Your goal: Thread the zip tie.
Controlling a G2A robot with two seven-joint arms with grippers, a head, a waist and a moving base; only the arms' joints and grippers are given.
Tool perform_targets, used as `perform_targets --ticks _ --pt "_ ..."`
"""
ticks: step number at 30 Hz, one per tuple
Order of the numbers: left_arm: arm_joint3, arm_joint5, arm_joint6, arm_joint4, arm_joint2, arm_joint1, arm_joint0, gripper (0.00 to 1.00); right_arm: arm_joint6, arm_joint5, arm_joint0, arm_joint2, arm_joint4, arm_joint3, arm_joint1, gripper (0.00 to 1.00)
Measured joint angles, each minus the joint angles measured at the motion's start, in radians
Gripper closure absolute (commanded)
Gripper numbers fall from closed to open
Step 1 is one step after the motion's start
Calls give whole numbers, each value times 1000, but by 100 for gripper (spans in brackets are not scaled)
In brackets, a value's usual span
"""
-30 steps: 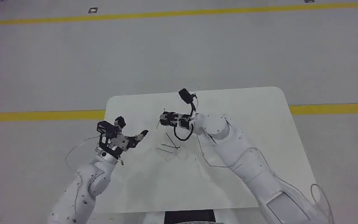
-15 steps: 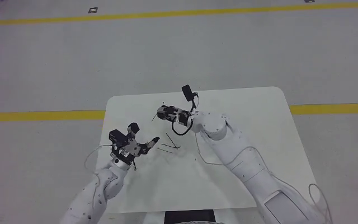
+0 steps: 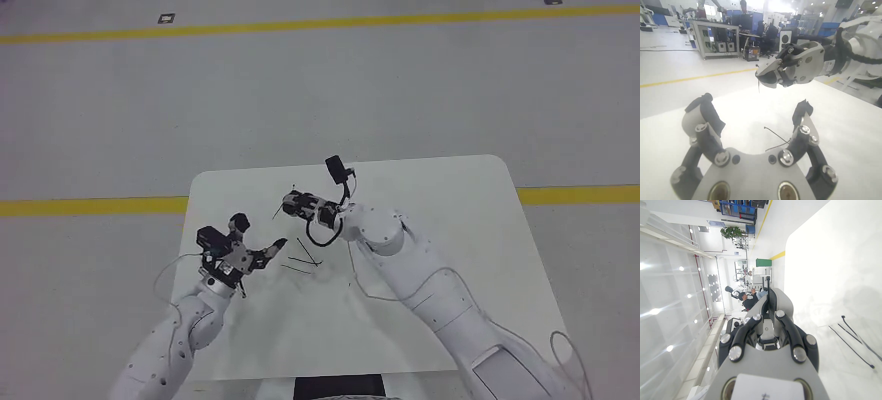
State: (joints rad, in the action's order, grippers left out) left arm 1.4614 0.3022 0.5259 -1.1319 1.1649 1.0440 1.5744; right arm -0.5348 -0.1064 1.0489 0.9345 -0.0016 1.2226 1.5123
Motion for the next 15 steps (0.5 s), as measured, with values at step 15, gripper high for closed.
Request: perform_targets --ticks 15 --pt "-2 -53 -6 -5 -1 6 -7 2 17 15 30 -2 -36 40 -6 100"
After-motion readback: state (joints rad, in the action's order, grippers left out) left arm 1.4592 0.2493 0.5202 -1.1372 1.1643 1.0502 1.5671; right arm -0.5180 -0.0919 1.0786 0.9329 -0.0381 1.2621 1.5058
